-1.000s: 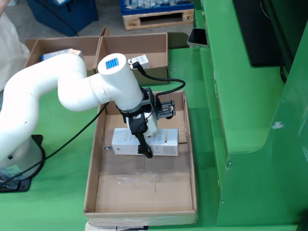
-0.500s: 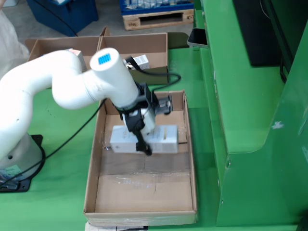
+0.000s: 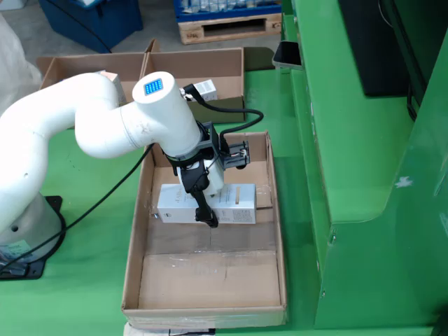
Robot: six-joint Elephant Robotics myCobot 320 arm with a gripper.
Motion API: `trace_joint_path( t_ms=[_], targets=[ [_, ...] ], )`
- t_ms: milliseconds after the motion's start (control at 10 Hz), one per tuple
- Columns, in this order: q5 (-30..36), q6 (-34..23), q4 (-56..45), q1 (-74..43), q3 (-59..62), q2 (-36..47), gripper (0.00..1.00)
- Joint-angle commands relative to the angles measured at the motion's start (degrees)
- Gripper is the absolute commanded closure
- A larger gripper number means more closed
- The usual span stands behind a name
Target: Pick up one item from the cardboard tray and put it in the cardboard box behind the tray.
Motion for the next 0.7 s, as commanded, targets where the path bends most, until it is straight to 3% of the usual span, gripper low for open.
trace_joint_path(
  t_ms=[0, 400, 500, 600],
  targets=[
    [-0.3, 0.2, 1.6, -0.4, -0.5, 3.6, 1.0],
    [-0.7, 0.3, 1.8, -0.4, -1.5, 4.4, 1.0],
    [-0.6, 0.5, 5.0, -0.3, -10.1, 9.9, 1.0],
    [-0.6, 0.5, 5.0, -0.3, -10.1, 9.9, 1.0]
  ],
)
